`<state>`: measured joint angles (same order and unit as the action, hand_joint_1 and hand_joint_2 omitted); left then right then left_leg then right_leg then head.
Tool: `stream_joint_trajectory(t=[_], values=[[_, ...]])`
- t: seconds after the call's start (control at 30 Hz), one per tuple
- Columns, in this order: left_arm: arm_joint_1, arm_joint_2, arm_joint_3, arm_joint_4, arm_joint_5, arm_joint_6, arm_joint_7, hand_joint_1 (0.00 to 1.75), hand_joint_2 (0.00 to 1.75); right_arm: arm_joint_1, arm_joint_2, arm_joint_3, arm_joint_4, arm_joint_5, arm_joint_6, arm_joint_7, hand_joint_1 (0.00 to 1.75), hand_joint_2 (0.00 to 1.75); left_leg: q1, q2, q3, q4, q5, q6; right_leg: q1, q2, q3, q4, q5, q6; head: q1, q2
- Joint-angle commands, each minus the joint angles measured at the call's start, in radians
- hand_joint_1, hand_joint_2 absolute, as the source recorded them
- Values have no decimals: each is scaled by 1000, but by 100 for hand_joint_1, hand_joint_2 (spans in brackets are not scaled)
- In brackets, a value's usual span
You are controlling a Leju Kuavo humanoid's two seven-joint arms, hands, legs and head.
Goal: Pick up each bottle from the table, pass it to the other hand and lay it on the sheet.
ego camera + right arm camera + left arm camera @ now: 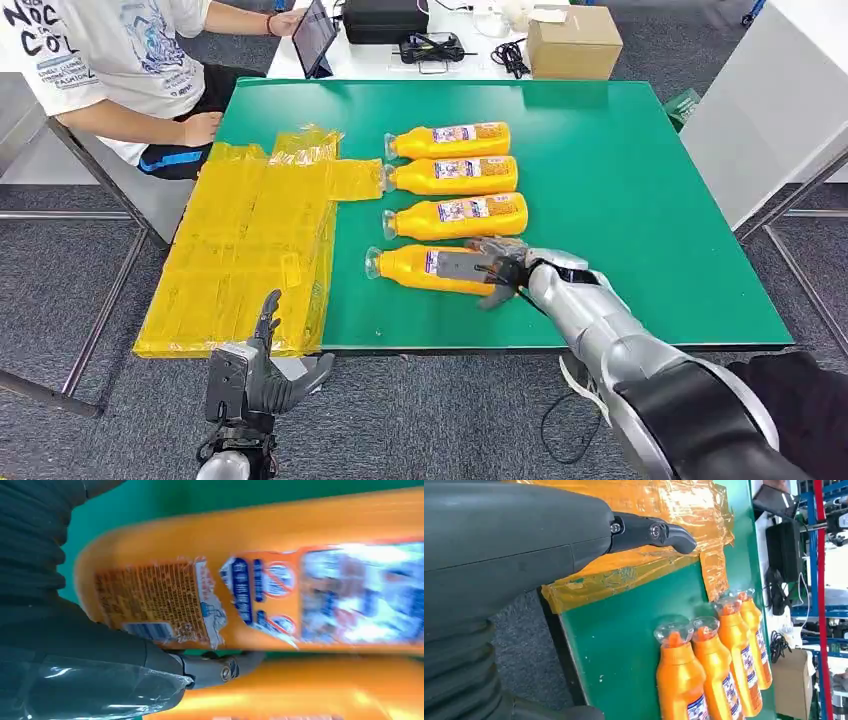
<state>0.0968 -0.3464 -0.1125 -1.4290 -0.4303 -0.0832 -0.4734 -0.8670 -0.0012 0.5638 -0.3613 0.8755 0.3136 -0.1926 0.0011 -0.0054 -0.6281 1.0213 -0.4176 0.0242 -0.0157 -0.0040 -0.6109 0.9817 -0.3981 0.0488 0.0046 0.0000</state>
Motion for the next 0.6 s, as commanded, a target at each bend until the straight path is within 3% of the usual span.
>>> stream_joint_trajectory(t=[0.03, 0.43, 0.47, 0.5, 0.57, 0.6], values=[[-43, -3, 7, 64, 1, -3, 7, 0, 175, -4, -18, 87, 67, -8, 24, 8, 0, 175, 1, -1, 6, -1, -2, -2, 1, -1, 6, -1, -2, -3, 0, 0], [-44, -3, 6, 68, 1, -3, 7, 0, 175, 7, -28, 118, 67, -16, 47, 5, 0, 175, 1, -1, 4, -1, -1, -1, 1, -2, 5, -1, -1, -2, 0, 0], [-43, -3, 6, 68, 2, -3, 7, 0, 175, 9, -27, 120, 68, -15, 45, 7, 7, 175, 1, -2, 5, -1, -1, -1, 1, -2, 5, -1, -2, -2, 0, 0], [-42, -3, 6, 68, 2, -3, 7, 0, 175, 13, -25, 122, 65, -14, 36, 7, 26, 175, 1, -1, 4, -1, -1, -1, 1, -1, 4, -1, -1, -2, 0, 0], [-41, -3, 7, 66, 3, -3, 9, 0, 175, 17, -22, 128, 60, -10, 19, 9, 91, 175, 1, -1, 6, -1, -1, -1, 1, -1, 6, -1, -2, -2, 0, 0], [-41, -3, 7, 66, 3, -3, 9, 0, 175, 17, -22, 128, 60, -10, 19, 9, 91, 175, 1, -1, 5, -1, -1, -1, 1, -1, 5, -1, -1, -2, 0, 0]])
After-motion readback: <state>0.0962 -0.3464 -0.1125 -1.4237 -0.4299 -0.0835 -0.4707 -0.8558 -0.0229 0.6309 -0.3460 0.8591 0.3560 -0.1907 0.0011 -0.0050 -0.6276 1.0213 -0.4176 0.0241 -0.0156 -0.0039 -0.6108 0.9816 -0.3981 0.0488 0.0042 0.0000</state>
